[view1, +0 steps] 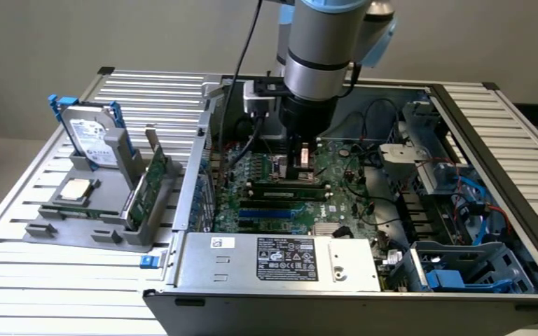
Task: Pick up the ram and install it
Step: 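Press down the ram until it locks into place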
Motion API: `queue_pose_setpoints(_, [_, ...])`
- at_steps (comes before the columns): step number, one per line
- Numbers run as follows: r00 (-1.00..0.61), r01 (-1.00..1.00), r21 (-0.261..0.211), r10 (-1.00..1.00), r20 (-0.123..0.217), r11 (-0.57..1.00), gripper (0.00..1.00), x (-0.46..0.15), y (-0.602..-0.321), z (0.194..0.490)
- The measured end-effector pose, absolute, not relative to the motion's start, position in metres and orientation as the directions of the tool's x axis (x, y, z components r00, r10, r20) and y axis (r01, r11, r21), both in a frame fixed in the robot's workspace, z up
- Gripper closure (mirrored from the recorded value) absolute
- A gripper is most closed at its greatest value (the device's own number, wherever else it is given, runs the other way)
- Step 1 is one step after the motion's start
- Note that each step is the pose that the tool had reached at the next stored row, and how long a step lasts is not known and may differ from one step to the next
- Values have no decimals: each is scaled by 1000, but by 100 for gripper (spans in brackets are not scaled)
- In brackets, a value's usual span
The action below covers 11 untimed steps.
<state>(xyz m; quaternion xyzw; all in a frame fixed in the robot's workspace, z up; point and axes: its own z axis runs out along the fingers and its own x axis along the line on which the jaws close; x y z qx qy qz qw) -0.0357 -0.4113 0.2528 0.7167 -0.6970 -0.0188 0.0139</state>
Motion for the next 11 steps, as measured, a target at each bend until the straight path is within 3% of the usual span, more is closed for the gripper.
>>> queue_pose_setpoints(11, [27,-998,57,-1000,-13,-28,89,-25,-416,265])
